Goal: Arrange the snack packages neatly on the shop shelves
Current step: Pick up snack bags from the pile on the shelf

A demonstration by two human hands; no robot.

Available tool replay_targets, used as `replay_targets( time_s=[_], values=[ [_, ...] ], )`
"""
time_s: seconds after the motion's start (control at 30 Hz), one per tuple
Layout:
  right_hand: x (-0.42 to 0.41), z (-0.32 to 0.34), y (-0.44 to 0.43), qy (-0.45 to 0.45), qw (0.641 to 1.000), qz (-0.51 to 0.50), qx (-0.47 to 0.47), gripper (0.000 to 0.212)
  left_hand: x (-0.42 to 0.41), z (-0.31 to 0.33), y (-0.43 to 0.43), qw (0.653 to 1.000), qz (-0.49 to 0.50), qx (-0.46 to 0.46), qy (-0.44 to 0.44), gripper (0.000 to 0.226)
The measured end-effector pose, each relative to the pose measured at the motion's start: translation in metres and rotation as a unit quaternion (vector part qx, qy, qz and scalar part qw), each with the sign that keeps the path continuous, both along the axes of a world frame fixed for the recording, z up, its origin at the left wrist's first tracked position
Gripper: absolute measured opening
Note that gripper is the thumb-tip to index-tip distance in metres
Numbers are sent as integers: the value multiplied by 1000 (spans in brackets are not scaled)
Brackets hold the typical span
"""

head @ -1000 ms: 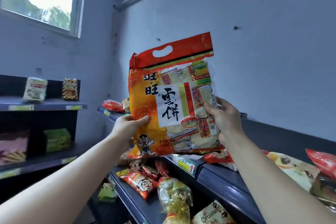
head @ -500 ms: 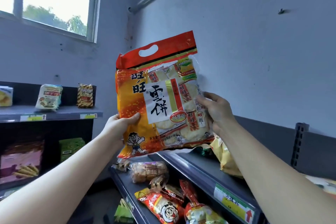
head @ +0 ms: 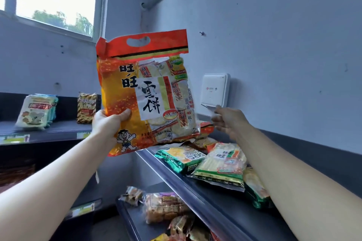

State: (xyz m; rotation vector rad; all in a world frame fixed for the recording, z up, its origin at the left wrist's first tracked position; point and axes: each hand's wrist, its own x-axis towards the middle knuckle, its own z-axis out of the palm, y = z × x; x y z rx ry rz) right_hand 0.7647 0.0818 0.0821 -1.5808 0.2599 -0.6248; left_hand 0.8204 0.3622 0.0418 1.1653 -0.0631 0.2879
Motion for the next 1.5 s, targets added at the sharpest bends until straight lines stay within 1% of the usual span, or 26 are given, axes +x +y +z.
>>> replay_targets(
  time_s=[0.1, 0.27, 0.33, 0.4, 0.47, 0.57, 0.6, 0.7, 0.8, 0.83, 0.9, 0.93, 0.97, 1.0, 1.03, 1.1, 1.2, 1.27, 1.4, 1.5],
  values=[
    [26, -9, 2, 27, 1000, -9, 2, 28, 32, -1, 5, 1000, 19, -5, 4, 55],
    [72, -20, 12, 90, 996, -9, 6, 45, 89, 6, 16, 1000, 15, -12, -6, 55],
    [90, -22, 18, 123, 992, -8, 13, 44, 114, 13, 21, 1000, 5, -17, -6, 56],
    [109, -25, 27, 142, 989, -17, 28, 39, 139, 18, 26, 1000, -10, -19, -10, 56],
    [135, -29, 32, 153, 986, -29, 56, 40, 161, 23, 30, 999, -26, -23, -19, 54],
    [162, -37, 40, 187, 979, -57, 52, 44, 191, 26, 35, 998, -47, -23, -21, 52],
    [168, -41, 41, 199, 975, -76, 58, 48, 200, 27, 37, 998, -54, -22, -19, 51],
    [179, -51, 44, 252, 959, -117, 62, 79, 226, 28, 40, 997, -78, -18, -17, 50],
    [192, -55, 51, 268, 954, -129, 31, 93, 246, 29, 40, 995, -94, -16, -17, 53],
    [197, -56, 51, 270, 953, -133, 26, 91, 252, 29, 39, 995, -98, -17, -16, 54],
    [207, -61, 43, 273, 948, -164, 13, 71, 263, 27, 36, 994, -109, -22, -13, 56],
    [211, -63, 38, 268, 941, -205, -7, 61, 267, 27, 33, 993, -115, -25, -13, 56],
    [211, -63, 35, 256, 933, -250, -38, 51, 271, 26, 31, 992, -120, -26, -11, 56],
    [209, -60, 31, 248, 917, -299, -88, 43, 275, 26, 29, 992, -125, -24, -10, 55],
    [205, -55, 29, 241, 901, -334, -136, 39, 279, 26, 26, 991, -128, -24, -10, 54],
    [194, -39, 27, 220, 882, -365, -199, 40, 283, 26, 20, 991, -134, -23, -13, 52],
    [182, -26, 14, 194, 879, -380, -211, 48, 284, 27, 8, 989, -144, -24, -16, 52],
    [173, -21, 6, 209, 870, -376, -243, 52, 284, 27, -2, 988, -150, -25, -17, 50],
    [160, -9, -15, 248, 826, -400, -309, 49, 283, 25, -18, 987, -157, -21, -20, 50],
    [155, -5, -25, 287, 782, -430, -348, 44, 282, 26, -30, 987, -159, -18, -22, 49]
  ],
)
